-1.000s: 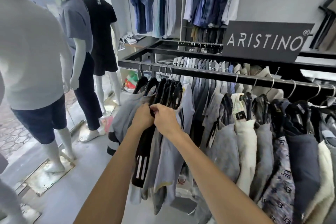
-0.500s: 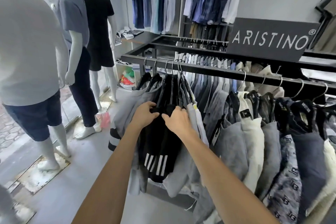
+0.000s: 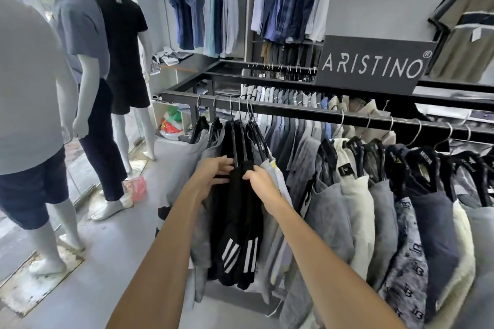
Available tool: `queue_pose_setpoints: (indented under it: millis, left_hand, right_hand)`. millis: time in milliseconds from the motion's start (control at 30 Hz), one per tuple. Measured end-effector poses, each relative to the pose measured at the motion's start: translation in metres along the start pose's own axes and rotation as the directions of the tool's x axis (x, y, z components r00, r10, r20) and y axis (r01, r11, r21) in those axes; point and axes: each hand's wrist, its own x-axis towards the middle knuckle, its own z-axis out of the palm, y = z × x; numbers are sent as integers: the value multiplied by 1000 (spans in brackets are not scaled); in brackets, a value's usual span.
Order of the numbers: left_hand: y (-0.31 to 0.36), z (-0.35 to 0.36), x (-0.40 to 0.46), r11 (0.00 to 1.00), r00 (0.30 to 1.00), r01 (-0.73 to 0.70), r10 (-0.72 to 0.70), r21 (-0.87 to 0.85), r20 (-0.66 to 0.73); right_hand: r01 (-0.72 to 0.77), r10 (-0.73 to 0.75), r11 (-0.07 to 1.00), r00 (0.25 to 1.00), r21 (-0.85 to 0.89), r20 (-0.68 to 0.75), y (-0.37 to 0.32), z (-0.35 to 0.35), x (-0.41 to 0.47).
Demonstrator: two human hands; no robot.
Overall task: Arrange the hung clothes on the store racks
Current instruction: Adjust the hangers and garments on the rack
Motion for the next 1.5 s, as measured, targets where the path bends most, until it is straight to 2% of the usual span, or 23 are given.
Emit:
queue_pose_setpoints:
  millis: [67, 133, 167, 267, 400, 533, 733, 900, 933, 1067, 1133, 1233, 1367, 1500]
  left_hand:
    - [0, 1, 4, 992, 998, 50, -45, -114, 46]
    - [0, 7, 7, 985, 992, 81, -65, -149, 109]
    - [1, 11, 9, 982, 988, 88, -64, -169, 139]
    - [4, 23, 8, 958, 984, 91, -44, -273, 173]
    - [14, 31, 0, 916, 981, 52, 28, -398, 192]
    - [34, 39, -8, 832, 974, 20, 109, -555, 199]
    - [52, 81, -24, 614, 954, 101, 164, -783, 252]
    - [68, 145, -49, 308, 941, 169, 231, -936, 246]
    - [70, 161, -57, 276, 937, 177, 248, -945, 248]
    - [73, 237, -96, 255, 899, 217, 325, -942, 295]
    - [76, 276, -121, 249, 884, 241, 342, -938, 318]
    - [78, 336, -156, 262, 880, 255, 336, -931, 336]
    - [73, 413, -196, 263, 864, 267, 361, -927, 351]
    - [62, 479, -227, 383, 807, 309, 379, -871, 453]
  right_hand:
    - [-2, 4, 999, 999, 35, -54, -1, -6, -1]
    - [50, -45, 987, 998, -155, 37, -1, -2, -1]
    - [50, -44, 963, 999, -265, 27, 1, 3, -1]
    - [36, -105, 909, 984, -415, -145, 1, 12, -6]
    - [63, -189, 914, 940, -400, -284, -4, 4, -19]
    - [110, -266, 870, 926, -481, -268, -8, -21, -30]
    - [185, -262, 860, 960, -475, -100, -14, -97, -50]
    - [215, -196, 911, 977, -353, 88, -14, -184, -87]
    - [200, -176, 913, 979, -355, 101, -14, -202, -95]
    - [75, -36, 928, 993, -364, 111, -15, -284, -131]
    - [71, -24, 908, 993, -413, 118, -17, -326, -146]
    - [135, -145, 834, 989, -535, 25, -22, -365, -167]
    - [186, -334, 776, 932, -602, -142, -8, -409, -196]
    - [1, -391, 668, 852, -744, -349, 18, -458, -225]
